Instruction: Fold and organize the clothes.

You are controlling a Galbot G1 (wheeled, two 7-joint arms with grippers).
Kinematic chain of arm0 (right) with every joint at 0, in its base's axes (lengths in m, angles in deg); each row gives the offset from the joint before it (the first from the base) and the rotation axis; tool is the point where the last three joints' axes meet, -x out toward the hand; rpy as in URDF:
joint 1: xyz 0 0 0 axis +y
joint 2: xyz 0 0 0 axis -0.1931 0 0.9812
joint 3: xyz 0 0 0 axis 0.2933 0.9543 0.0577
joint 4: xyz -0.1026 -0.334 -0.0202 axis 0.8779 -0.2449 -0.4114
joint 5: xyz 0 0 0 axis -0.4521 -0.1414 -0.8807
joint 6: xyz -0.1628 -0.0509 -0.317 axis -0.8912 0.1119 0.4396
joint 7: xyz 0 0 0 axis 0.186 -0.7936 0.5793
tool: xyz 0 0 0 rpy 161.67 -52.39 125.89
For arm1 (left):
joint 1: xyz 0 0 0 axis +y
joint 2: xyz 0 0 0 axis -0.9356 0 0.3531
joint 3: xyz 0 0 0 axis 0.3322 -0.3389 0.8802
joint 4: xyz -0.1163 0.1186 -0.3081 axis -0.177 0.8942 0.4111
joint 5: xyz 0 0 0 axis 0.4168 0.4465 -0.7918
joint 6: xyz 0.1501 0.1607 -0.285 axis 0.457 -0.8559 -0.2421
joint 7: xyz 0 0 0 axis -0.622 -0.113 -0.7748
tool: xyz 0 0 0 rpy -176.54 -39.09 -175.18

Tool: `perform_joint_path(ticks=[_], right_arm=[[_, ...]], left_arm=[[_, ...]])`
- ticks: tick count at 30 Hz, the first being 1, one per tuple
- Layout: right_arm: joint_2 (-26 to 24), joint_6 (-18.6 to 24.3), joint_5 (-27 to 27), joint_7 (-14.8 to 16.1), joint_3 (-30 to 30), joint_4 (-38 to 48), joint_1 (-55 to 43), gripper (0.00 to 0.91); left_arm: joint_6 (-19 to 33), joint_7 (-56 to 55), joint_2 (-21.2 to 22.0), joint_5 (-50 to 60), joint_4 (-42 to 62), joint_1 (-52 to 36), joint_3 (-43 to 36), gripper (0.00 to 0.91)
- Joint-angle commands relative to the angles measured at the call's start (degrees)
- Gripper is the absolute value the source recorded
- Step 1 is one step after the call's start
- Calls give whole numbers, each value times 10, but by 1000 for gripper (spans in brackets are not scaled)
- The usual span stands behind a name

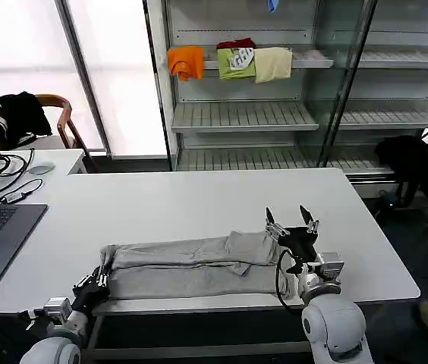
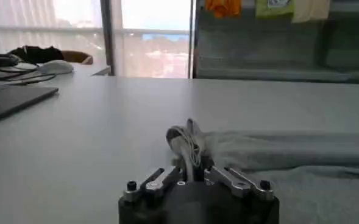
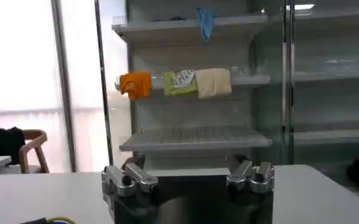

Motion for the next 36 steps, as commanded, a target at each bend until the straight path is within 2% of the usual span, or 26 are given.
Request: perform_joint_path(ticks=[1, 5, 8, 10, 14, 15, 18, 21, 25, 26, 31, 33, 36], right_arm=[[0, 0, 0, -2, 0, -2, 0, 907], [-1, 0, 1, -2, 0, -7, 4, 907], [-3, 0, 2, -3, 0, -8, 5, 907], [-3, 0, 2, -3, 0, -8, 6, 907], [-1, 1, 1, -7, 0, -3, 5, 907], [0, 2, 1, -7, 0, 0, 4, 907], [3, 2, 0, -8, 1, 6, 4, 907], [4, 3, 0, -10, 1, 12, 4, 907], [7, 5, 0, -11, 1, 19, 3, 907], [8, 6, 0, -12, 1, 21, 3, 907], [11, 7, 0, -14, 1, 30, 3, 907], [11, 8, 0, -14, 0, 31, 4, 907], [10, 9, 0, -13, -2, 31, 6, 907]], left_arm=[[-11, 3, 3, -24, -3, -1, 2, 0], [12, 1, 4, -41, -18, -8, 27, 0], [27, 31, -13, 6, -28, -19, 86, 0], [28, 64, -31, 79, -26, -35, 130, 0], [63, 105, -88, 204, 18, -73, 200, 0], [71, 115, -116, 229, 39, -80, 217, 0], [74, 135, -161, 234, 55, -90, 244, 0], [72, 148, -181, 232, 45, -98, 254, 0], [40, 153, -171, 159, -15, -83, 223, 0], [23, 146, -160, 94, -31, -75, 204, 0], [-42, 130, -68, 17, -143, -52, 97, 0], [-77, 111, -41, -11, -166, -57, 46, 10], [-90, 79, -17, -17, -179, -66, -31, 10]])
